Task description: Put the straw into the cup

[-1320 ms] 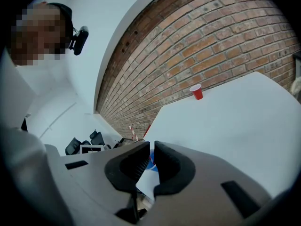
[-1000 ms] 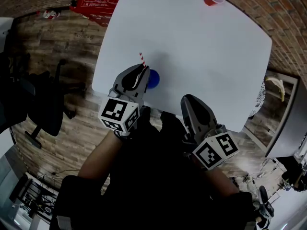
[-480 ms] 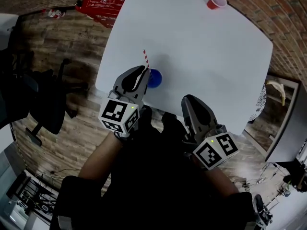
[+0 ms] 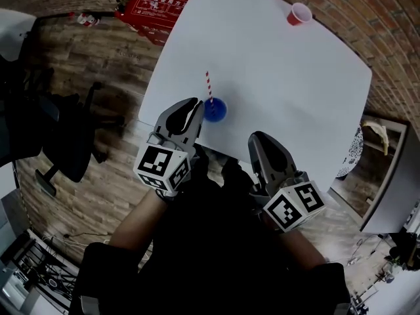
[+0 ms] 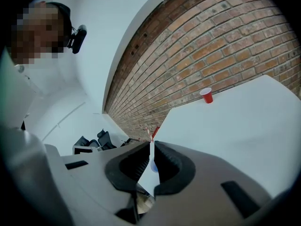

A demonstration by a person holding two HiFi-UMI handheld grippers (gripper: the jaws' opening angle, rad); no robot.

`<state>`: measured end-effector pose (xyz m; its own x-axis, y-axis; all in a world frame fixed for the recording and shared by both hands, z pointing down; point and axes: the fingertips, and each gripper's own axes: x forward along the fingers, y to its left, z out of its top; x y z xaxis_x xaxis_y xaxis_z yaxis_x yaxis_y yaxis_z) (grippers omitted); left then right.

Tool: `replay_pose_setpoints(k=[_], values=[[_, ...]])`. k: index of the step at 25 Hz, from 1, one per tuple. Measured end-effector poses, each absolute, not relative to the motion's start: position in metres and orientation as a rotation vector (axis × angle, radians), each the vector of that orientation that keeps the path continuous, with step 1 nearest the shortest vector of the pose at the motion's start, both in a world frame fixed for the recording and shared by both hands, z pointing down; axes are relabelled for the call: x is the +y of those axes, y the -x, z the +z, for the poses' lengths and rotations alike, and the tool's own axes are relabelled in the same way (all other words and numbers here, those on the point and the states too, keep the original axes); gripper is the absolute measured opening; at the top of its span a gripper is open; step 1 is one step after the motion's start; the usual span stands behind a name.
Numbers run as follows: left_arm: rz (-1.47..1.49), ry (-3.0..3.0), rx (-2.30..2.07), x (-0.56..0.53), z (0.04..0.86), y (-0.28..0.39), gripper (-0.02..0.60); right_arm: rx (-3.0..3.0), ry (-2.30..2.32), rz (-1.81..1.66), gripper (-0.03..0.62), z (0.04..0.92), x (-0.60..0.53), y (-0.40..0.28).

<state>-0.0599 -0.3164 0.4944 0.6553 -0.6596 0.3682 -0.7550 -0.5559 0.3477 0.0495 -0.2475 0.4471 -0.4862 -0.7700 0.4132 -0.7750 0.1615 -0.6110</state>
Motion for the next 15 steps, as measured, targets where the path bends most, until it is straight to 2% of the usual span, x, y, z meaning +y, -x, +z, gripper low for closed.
replay_pose_setpoints(k=[15], values=[[0.108,-2.41,-1.052,-0.275,0.399,0.062,0.04,-2.494,-1.578,1.132,0.051,0.405,-0.241,-0.046]])
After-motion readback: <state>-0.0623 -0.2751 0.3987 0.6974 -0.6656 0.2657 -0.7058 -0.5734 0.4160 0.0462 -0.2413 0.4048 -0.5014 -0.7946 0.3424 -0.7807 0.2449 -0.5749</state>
